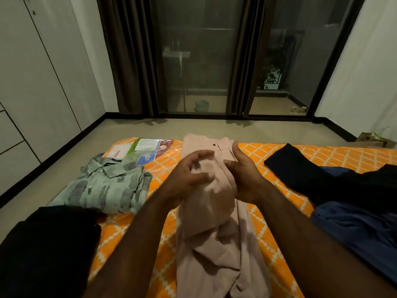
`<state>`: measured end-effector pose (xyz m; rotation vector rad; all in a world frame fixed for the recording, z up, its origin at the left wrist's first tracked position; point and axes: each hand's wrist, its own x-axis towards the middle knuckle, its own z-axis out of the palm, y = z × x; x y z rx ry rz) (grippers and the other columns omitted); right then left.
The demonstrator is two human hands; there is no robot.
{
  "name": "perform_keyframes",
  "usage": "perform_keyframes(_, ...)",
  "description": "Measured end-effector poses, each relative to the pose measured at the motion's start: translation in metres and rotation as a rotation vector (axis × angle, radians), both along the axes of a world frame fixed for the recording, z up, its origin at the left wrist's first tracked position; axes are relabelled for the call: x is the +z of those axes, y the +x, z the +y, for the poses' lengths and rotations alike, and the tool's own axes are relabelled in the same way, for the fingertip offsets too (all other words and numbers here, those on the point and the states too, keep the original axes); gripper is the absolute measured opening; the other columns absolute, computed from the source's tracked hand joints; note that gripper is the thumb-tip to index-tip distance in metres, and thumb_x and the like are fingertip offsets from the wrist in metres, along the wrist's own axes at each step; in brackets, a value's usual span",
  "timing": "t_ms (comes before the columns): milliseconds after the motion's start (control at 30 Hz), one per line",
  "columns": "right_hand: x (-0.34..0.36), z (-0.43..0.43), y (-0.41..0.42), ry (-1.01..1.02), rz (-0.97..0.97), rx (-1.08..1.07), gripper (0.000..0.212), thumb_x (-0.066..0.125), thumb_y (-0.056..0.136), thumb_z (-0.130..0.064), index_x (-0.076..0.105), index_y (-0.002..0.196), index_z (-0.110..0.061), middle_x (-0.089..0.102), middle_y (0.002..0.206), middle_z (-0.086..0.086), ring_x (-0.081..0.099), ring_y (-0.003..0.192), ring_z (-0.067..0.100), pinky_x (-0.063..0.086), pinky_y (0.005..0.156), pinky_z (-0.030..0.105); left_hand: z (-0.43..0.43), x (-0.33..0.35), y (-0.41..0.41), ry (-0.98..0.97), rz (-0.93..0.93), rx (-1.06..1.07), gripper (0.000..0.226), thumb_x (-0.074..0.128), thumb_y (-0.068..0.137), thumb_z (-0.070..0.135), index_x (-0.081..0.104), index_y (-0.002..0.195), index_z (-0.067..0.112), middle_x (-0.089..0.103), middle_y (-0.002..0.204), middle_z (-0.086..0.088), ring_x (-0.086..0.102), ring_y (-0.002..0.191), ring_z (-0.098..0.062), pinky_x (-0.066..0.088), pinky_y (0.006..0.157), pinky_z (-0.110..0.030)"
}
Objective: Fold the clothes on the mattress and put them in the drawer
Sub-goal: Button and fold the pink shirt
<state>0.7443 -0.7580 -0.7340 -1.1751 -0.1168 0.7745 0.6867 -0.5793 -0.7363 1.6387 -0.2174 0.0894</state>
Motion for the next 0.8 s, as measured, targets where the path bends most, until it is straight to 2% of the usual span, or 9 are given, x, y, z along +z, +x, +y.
perform_keyframes(100,-0.011,-0.004,0.000,-0.040,0.003,0.021,0.102,0.039,0.085,-0.088,0.064,0.135,-0.002,0.061,0.138,0.023,0.057,0.129,0.043,0.036,0.117,0.056,0.005,-0.003,-0.004,0.038,0.076,-0.128,0.074,0.078,0.080,-0.003,0.060,0.134,0.045,0.053,0.137,0.020,0.057,0.120,-0.005,0.052,0.098,-0.025)
perform_keyframes(200,-0.026,-0.002,0.000,-0.070,0.004,0.041,0.097,0.039,0.088,-0.084,0.068,0.130,-0.001,0.063,0.136,0.023,0.059,0.127,0.043,0.035,0.118,0.056,0.007,-0.004,-0.006,0.061,0.117,-0.216,0.093,0.083,0.076,-0.002,0.047,0.143,0.052,0.039,0.150,0.021,0.045,0.134,-0.007,0.050,0.102,-0.023)
perform_keyframes(300,-0.043,0.005,0.003,0.003,0.082,0.108,0.080,0.046,0.096,-0.071,0.063,0.137,-0.004,0.058,0.142,0.023,0.054,0.133,0.042,0.031,0.120,0.056,0.002,-0.007,-0.006,0.121,0.120,-0.277,0.108,0.087,0.072,0.000,0.034,0.148,0.057,0.025,0.160,0.018,0.030,0.144,-0.009,0.047,0.104,-0.020)
perform_keyframes(433,-0.038,0.019,0.019,0.017,0.089,0.146,0.048,0.052,0.100,-0.039,0.072,0.121,-0.001,0.070,0.120,0.022,0.068,0.111,0.036,0.051,0.098,0.046,-0.003,-0.011,-0.001,0.217,0.087,-0.288,0.117,0.089,0.072,0.004,0.024,0.148,0.064,0.017,0.164,0.017,0.023,0.147,-0.009,0.042,0.106,-0.019)
perform_keyframes(500,-0.027,0.026,0.033,0.016,0.065,0.058,0.039,0.051,0.097,-0.026,0.076,0.106,0.001,0.073,0.103,0.022,0.072,0.094,0.036,0.057,0.086,0.044,-0.001,-0.013,0.003,0.213,0.048,-0.225,0.118,0.090,0.071,0.008,0.022,0.147,0.066,0.018,0.162,0.021,0.025,0.147,-0.009,0.041,0.110,-0.025)
perform_keyframes(600,-0.007,0.034,0.063,-0.054,-0.067,-0.186,0.018,0.059,0.084,-0.012,0.071,0.090,-0.001,0.068,0.083,0.020,0.069,0.075,0.034,0.057,0.077,0.041,0.003,-0.015,0.006,0.158,0.039,-0.196,0.116,0.091,0.070,0.008,0.026,0.147,0.065,0.023,0.150,0.032,0.031,0.135,0.003,0.046,0.100,-0.015)
perform_keyframes(700,0.015,0.045,0.092,-0.128,-0.188,-0.274,0.041,0.066,0.084,-0.016,0.068,0.117,0.006,0.071,0.106,0.025,0.067,0.091,0.037,0.055,0.095,0.050,0.008,-0.021,0.010,0.116,0.063,-0.189,0.110,0.092,0.069,0.007,0.035,0.146,0.060,0.027,0.155,0.020,0.034,0.141,-0.008,0.050,0.106,-0.029)
perform_keyframes(733,0.022,0.048,0.101,-0.132,-0.221,-0.299,0.049,0.069,0.082,-0.019,0.065,0.125,0.005,0.071,0.108,0.023,0.067,0.092,0.036,0.055,0.095,0.051,0.011,-0.023,0.012,0.116,0.063,-0.174,0.107,0.091,0.070,0.008,0.036,0.146,0.058,0.029,0.156,0.020,0.033,0.143,-0.009,0.049,0.108,-0.030)
perform_keyframes(800,0.036,0.053,0.117,-0.069,-0.269,-0.310,0.050,0.070,0.084,-0.018,0.062,0.130,0.000,0.072,0.099,0.017,0.070,0.083,0.031,0.060,0.082,0.046,0.015,-0.028,0.016,0.082,0.074,-0.147,0.103,0.090,0.071,0.007,0.038,0.147,0.056,0.033,0.156,0.020,0.035,0.144,-0.011,0.051,0.104,-0.029)
